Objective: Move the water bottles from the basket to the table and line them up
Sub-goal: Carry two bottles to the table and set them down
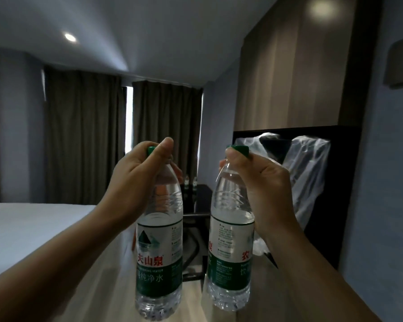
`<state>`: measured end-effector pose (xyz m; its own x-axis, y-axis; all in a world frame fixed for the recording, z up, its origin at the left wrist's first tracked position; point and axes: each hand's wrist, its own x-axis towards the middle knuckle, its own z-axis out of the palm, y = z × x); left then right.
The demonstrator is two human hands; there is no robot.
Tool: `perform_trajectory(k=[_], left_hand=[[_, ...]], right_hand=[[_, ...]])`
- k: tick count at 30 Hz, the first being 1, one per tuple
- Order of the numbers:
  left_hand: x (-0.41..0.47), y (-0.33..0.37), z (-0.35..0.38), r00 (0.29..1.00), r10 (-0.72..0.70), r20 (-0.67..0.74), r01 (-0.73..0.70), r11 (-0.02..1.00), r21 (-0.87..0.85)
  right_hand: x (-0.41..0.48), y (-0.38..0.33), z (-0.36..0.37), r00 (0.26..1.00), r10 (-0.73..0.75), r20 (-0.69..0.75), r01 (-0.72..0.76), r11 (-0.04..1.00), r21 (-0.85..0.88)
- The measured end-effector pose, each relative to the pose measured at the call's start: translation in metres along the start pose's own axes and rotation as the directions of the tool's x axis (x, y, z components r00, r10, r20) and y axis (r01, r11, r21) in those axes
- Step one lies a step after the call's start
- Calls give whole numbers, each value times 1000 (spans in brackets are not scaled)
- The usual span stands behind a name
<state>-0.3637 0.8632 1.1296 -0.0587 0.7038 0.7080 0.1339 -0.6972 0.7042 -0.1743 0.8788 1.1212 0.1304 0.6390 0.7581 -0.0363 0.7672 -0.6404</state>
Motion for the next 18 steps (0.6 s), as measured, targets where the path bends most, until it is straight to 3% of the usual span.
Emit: perform_trajectory(k=[18], left_hand=[[180, -182, -94, 999, 7, -51, -3, 996, 87]], right_hand=[[138, 185, 145, 998, 40, 47, -49, 980, 193]])
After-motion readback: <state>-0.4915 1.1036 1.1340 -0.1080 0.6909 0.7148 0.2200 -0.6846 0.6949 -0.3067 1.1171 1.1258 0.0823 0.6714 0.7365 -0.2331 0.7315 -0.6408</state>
